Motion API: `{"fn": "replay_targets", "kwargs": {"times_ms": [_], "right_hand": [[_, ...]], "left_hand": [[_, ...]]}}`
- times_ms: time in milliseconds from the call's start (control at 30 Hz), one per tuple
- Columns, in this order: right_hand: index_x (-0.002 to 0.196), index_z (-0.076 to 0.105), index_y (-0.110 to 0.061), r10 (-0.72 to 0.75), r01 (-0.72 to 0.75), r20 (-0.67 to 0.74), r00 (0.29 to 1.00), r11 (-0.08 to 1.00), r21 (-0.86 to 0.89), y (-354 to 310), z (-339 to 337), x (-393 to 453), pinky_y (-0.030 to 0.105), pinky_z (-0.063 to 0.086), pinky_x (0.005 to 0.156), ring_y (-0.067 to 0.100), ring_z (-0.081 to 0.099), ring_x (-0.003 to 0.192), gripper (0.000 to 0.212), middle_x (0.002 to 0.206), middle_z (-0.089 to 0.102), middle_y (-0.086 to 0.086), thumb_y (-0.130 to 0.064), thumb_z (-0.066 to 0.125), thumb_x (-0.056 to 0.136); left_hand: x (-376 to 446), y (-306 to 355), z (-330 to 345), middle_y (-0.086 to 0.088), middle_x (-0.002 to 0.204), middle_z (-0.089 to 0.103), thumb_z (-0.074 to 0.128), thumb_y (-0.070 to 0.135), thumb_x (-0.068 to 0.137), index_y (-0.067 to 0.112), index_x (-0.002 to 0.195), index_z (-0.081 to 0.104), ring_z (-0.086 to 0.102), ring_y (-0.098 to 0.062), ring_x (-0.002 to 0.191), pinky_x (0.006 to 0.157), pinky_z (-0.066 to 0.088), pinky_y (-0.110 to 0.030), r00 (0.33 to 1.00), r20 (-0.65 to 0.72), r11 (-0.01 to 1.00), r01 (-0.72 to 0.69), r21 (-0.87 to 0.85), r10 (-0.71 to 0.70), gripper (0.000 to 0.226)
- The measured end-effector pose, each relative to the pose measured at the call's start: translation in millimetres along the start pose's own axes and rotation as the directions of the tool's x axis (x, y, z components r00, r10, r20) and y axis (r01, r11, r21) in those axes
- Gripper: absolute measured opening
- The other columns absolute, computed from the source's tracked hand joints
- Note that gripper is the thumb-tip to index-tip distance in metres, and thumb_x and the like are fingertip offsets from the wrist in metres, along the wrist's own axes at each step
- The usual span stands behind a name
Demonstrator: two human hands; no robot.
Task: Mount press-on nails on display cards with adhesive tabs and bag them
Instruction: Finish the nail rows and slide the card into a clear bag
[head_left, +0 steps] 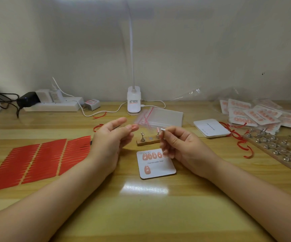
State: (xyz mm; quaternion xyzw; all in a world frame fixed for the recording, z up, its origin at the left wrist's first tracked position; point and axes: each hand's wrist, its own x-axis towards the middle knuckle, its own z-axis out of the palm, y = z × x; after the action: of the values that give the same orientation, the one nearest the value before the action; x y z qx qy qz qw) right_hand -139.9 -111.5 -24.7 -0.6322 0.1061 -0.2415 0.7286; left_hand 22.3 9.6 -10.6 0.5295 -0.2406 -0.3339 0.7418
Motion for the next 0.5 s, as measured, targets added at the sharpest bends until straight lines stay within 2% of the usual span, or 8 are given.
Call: {"fn": "replay_targets", "kwargs": {"times_ms": [133,200,267,333,500], "right_hand": [[0.089,0.071,-0.011,-0.011,0.008,-0.094,0.995,0.999,-0.038,4,1,2,0.020,0.045,0.056,0.011,0.054,0.061,0.019,0.067,0.061,0.003,-0.025,0.064,0.079],[0.091,0.069,-0.007,-0.009,0.002,-0.131,0.991,0.999,-0.053,4,1,1,0.022,0.046,0.059,0.012,0.055,0.062,0.026,0.068,0.062,0.003,-0.026,0.068,0.075],[0.093,0.069,-0.005,-0.011,-0.001,-0.151,0.989,0.997,-0.077,3,2,0,0.023,0.048,0.060,0.012,0.059,0.062,0.029,0.069,0.065,0.004,-0.027,0.070,0.074],[0.092,0.070,-0.006,-0.021,0.002,-0.168,0.986,0.993,-0.114,4,4,-1,0.023,0.050,0.059,0.014,0.062,0.063,0.022,0.070,0.067,0.005,-0.024,0.069,0.079],[0.091,0.070,-0.010,-0.047,0.010,-0.219,0.974,0.986,-0.166,4,6,-3,0.023,0.052,0.058,0.020,0.068,0.068,0.006,0.074,0.071,0.008,-0.011,0.065,0.089]], "left_hand": [[-9,-4,8,-0.005,0.092,0.076,0.073,0.011,0.077,0.017,0.106,0.066,0.070,-0.010,0.077,0.066,0.054,-0.017,0.991,0.091,0.989,-0.103,0.106,0.094,0.030],[-12,-7,10,-0.004,0.091,0.076,0.070,0.007,0.082,0.018,0.098,0.071,0.071,-0.013,0.083,0.067,0.054,-0.018,0.990,0.104,0.983,-0.108,0.146,0.094,0.019],[-11,-8,9,-0.004,0.091,0.076,0.073,0.011,0.079,0.022,0.089,0.074,0.070,-0.015,0.084,0.069,0.054,-0.020,0.992,0.092,0.982,-0.102,0.161,0.088,0.015],[-10,-8,8,-0.002,0.089,0.076,0.079,0.020,0.070,0.024,0.085,0.076,0.069,-0.012,0.080,0.068,0.053,-0.020,0.993,0.069,0.978,-0.106,0.177,0.095,0.016],[-10,-9,7,0.000,0.090,0.076,0.079,0.026,0.064,0.023,0.091,0.075,0.072,-0.010,0.082,0.066,0.053,-0.016,0.990,0.069,0.966,-0.133,0.223,0.120,0.027]]}}
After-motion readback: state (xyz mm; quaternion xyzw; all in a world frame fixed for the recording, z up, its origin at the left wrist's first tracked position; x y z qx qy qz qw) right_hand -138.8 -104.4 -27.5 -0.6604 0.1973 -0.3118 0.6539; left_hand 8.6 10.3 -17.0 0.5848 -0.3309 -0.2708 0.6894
